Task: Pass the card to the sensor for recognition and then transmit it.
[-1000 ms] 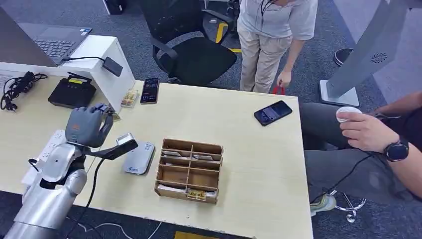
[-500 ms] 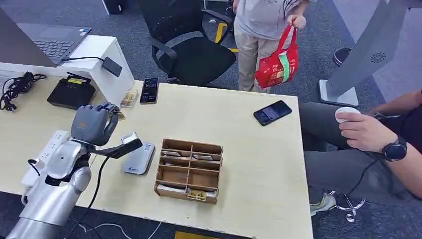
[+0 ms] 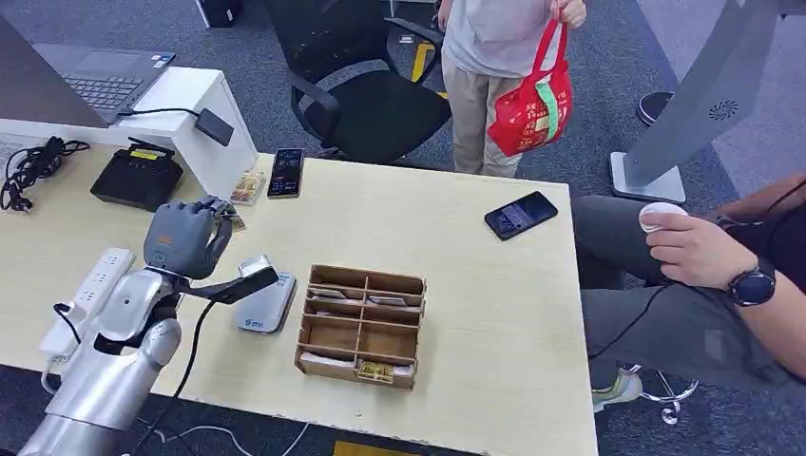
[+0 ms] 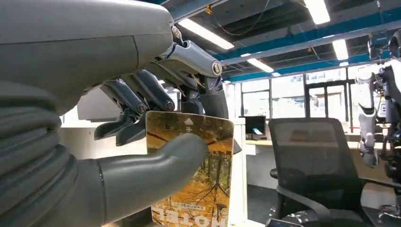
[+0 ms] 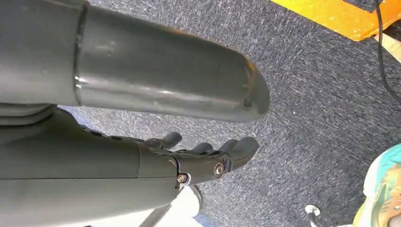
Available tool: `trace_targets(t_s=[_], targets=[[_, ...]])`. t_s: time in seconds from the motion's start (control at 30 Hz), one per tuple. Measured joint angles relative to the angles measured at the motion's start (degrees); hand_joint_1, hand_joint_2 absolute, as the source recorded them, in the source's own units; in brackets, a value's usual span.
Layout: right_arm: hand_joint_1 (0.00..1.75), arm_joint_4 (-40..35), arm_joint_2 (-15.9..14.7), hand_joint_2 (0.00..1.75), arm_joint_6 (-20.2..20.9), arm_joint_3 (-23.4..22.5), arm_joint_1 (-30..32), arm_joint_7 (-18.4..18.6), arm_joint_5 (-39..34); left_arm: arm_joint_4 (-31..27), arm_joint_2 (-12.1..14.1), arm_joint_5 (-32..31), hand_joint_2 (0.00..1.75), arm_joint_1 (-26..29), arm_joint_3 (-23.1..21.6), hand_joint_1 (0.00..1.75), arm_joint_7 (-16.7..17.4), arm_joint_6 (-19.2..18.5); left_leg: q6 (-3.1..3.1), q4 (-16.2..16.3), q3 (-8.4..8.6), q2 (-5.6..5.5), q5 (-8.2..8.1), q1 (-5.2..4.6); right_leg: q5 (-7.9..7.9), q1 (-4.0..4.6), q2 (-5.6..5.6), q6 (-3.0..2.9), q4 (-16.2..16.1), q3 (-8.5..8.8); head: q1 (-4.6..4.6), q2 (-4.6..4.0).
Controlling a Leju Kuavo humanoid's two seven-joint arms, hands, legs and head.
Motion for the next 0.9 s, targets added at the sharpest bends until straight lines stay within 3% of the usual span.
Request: trace_targets(t_s=[0.2, 0.37, 0.47, 0.9], targets=[[0.0, 0.0, 0.0, 0.0, -0.04, 0.0, 0.01, -0.13, 0.07, 0.15, 0.02, 0.04, 1.75, -0.13, -0.09, 1.75, 0.2, 0.04, 0.0, 0.0, -0.01, 0.0, 0.0, 0.0, 0.0, 0.0, 0.0, 0.0, 0.0, 0.01, 0.0, 0.0], [0.0, 0.0, 0.63, 0.0, 0.18, 0.87, -1.23, 1.95, 2.43, 0.18, 3.81, 3.94, 1.75, 2.6, 0.66, 1.75, -0.57, 1.88, -0.01, 0.0, -0.03, -0.02, 0.0, 0.01, -0.01, 0.0, 0.01, -0.02, 0.05, 0.01, 0.0, 0.0], [0.0, 0.0, 0.87, 0.0, 0.15, 1.03, -1.57, 2.16, 2.64, 0.15, 4.79, 4.24, 1.75, 3.68, 1.44, 1.75, -0.87, 2.05, -0.01, 0.0, -0.04, -0.04, 0.01, 0.02, -0.03, 0.01, -0.03, -0.03, 0.05, 0.01, 0.0, 0.0], [0.0, 0.0, 1.33, 0.0, 0.0, 1.81, -1.51, 1.99, 2.25, -0.48, 5.31, 3.5, 1.75, 4.96, 2.97, 1.75, -1.18, 1.64, -0.01, 0.0, -0.05, -0.04, 0.01, 0.0, -0.01, 0.01, -0.04, -0.01, 0.03, 0.01, 0.0, 0.0]])
